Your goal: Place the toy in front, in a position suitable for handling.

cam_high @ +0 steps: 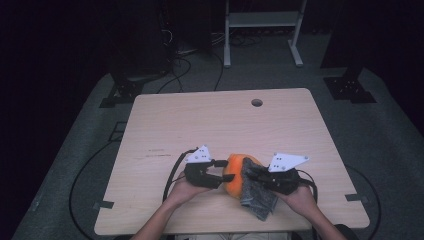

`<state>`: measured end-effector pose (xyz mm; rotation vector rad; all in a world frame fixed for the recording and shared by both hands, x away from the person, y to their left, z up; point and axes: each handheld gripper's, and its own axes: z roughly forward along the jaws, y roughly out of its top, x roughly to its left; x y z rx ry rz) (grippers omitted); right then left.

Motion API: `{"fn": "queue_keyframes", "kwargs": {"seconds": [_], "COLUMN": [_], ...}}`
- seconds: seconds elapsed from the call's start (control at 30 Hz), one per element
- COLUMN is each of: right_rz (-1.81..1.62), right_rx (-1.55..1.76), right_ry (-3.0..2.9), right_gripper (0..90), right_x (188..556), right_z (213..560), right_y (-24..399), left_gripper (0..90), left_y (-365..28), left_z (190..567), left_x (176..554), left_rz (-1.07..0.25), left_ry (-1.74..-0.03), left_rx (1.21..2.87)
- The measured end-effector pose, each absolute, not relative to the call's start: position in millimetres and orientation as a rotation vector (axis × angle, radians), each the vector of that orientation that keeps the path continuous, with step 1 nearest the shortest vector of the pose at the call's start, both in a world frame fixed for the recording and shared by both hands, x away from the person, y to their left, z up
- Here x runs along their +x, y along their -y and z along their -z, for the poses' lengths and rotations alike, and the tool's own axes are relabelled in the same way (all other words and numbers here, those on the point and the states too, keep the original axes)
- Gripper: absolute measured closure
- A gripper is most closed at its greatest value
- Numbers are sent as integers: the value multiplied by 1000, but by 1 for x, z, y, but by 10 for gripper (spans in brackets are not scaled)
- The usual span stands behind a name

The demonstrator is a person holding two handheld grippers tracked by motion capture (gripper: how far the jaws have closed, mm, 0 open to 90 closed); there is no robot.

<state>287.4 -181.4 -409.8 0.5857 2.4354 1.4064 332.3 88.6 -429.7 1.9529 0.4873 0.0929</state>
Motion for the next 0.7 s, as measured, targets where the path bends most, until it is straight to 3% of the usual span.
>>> {"fn": "queue_keyframes", "kwargs": {"seconds": [0.13, 0.43, 0.7], "right_rz": [-1404, -1344, -1402], "right_rx": [571, 650, 722], "right_ry": [-2441, -2483, -2475], "right_gripper": [817, 819, 818], "right_x": [282, 280, 305], "right_z": [414, 425, 416], "right_y": [179, 218, 215], "left_gripper": [376, 447, 431], "left_y": [-85, -87, -91], "left_z": [432, 434, 433], "left_x": [330, 329, 331], "left_rz": [-131, -154, -126], "left_ry": [-467, -437, -436], "left_rx": [1996, 2027, 2034]}}
